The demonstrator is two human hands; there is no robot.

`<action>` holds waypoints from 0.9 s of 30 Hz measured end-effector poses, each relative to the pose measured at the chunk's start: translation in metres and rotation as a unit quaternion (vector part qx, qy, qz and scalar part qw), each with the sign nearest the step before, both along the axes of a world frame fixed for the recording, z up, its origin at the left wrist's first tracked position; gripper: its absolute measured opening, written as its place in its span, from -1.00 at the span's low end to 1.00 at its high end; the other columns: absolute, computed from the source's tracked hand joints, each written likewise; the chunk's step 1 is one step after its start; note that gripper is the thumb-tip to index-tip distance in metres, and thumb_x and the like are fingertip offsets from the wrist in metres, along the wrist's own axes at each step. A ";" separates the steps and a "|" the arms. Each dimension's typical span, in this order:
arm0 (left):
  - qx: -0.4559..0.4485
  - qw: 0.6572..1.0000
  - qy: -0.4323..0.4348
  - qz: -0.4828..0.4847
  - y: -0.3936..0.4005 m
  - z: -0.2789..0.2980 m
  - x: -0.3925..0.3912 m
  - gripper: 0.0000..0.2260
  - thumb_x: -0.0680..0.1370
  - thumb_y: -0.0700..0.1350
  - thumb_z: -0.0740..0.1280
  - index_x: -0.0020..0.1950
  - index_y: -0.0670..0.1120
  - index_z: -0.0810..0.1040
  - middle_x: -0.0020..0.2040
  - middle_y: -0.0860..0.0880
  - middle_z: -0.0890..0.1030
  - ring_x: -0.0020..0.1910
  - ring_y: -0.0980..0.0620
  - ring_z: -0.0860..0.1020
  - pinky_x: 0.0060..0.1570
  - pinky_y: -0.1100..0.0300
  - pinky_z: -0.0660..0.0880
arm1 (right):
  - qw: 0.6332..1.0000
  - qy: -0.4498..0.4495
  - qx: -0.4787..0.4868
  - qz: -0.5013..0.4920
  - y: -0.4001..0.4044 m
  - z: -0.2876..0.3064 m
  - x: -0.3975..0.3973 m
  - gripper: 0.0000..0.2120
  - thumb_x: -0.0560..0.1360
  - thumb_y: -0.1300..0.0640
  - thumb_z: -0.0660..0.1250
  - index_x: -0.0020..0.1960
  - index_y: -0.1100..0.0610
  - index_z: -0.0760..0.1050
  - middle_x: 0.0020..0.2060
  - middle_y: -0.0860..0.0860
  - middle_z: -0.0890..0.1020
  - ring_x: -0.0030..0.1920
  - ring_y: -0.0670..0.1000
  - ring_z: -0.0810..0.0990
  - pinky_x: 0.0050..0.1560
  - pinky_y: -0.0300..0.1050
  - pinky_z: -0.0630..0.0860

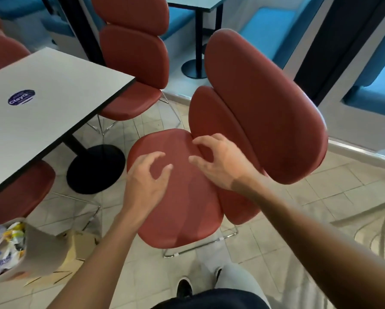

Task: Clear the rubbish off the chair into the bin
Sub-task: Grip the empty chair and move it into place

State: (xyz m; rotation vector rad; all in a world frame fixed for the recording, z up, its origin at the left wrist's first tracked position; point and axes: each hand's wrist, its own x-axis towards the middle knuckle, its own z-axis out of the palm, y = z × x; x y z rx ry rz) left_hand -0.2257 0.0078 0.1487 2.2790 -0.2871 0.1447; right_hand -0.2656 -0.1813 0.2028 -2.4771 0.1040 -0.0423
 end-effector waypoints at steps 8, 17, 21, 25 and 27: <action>-0.031 0.998 -0.053 -0.015 -0.118 0.027 -0.024 -0.73 0.49 -0.01 0.40 0.18 0.05 0.55 0.10 0.17 0.54 0.11 0.28 0.46 0.18 0.48 0.29 | 0.994 -0.040 -0.053 0.090 -0.094 0.040 -0.001 -0.57 0.53 -0.15 0.28 0.34 -0.04 0.43 0.18 -0.02 0.50 0.18 0.01 0.52 0.22 -0.06 0.46; -0.118 0.993 -0.022 0.005 -0.250 0.033 -0.056 -0.79 0.47 -0.10 0.44 0.08 -0.03 0.55 -0.01 0.12 0.57 0.02 0.21 0.52 0.03 0.35 0.45 | 0.972 -0.091 -0.090 0.195 -0.204 0.046 0.002 -0.67 0.56 -0.18 0.19 0.18 -0.03 0.53 0.03 -0.05 0.58 -0.01 -0.07 0.57 0.03 -0.09 0.55; -0.122 0.992 -0.004 0.014 -0.288 0.031 -0.065 -0.84 0.50 -0.03 0.40 0.04 -0.01 0.53 -0.03 0.13 0.54 0.00 0.21 0.51 0.00 0.40 0.42 | 0.965 -0.146 -0.027 0.215 -0.246 0.037 0.012 -0.62 0.62 -0.14 0.08 0.05 0.06 0.59 -0.07 -0.04 0.61 -0.10 -0.10 0.58 -0.08 -0.13 0.55; -0.129 0.991 0.013 0.034 -0.314 0.022 -0.070 -0.85 0.53 0.01 0.32 0.03 -0.03 0.53 -0.04 0.11 0.55 -0.03 0.19 0.52 -0.03 0.37 0.44 | 0.961 -0.165 0.021 0.223 -0.269 0.018 0.026 -0.44 0.64 -0.11 -0.03 -0.17 0.25 0.56 -0.25 0.11 0.58 -0.22 0.05 0.56 -0.19 0.01 0.47; -0.139 0.989 0.012 0.051 -0.322 0.020 -0.074 -0.82 0.54 0.04 0.28 0.06 -0.01 0.51 -0.02 0.12 0.55 -0.01 0.19 0.51 -0.02 0.36 0.44 | 0.951 -0.187 0.035 0.245 -0.273 0.009 0.033 -0.43 0.65 -0.05 -0.04 -0.23 0.26 0.56 -0.27 0.15 0.59 -0.19 0.12 0.58 -0.09 0.04 0.47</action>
